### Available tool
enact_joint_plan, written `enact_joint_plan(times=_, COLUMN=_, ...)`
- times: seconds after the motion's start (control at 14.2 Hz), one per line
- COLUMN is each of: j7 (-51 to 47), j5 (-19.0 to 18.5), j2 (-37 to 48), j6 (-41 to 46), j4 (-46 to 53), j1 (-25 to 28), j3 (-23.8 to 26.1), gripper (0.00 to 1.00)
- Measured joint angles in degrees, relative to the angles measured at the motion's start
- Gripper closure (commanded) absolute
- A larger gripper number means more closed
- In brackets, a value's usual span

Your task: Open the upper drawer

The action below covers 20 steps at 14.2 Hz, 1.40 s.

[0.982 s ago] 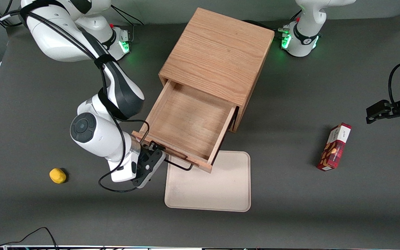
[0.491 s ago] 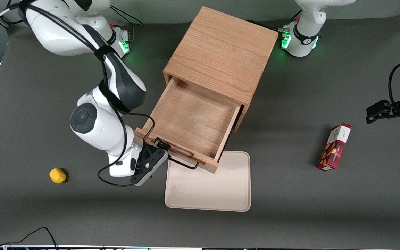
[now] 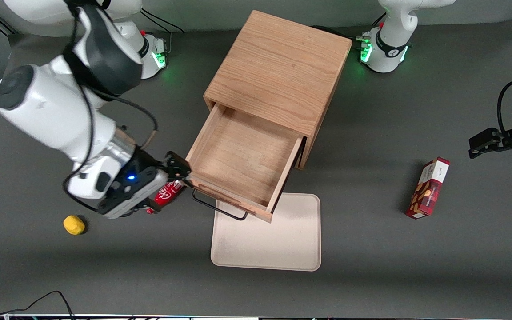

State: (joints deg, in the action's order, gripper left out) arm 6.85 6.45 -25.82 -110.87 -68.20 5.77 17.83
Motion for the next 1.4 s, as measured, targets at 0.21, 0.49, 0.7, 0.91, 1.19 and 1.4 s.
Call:
enact_joint_plan(times=0.21, j7=0.05, j5=0.35, j2=5.21, j6=9.54, j4=0.02, j1=-6.73, j3=-2.42, gripper=0.0)
enact_joint_plan(times=0.49, j7=-1.4, j5=-5.73, j2=16.31, j6=13.39, j4=-5.34, j1=-8.0, j3=-11.18, gripper=0.0)
enact_joint_plan(times=0.7, j7=-9.18, j5=-8.57, j2=25.37, j6=12.95, j4=-14.81, j1=-7.86, j3=-11.57, gripper=0.0)
enact_joint_plan(times=0.91, j7=-10.08, j5=-8.89, j2=31.96, j6=10.25, j4=-22.98, j1=-7.83, j3=-15.19, gripper=0.0)
enact_joint_plan(times=1.19, j7=-2.84, j5=-8.89, j2=32.95, j6=8.52, j4=-23.79, j1=-7.84, j3=-18.81, gripper=0.0)
enact_joint_plan(times=1.4, j7=-1.43, j5=-8.89, j2=32.3, j6=10.47, j4=-23.11, j1=-7.52, j3=-18.86, gripper=0.0)
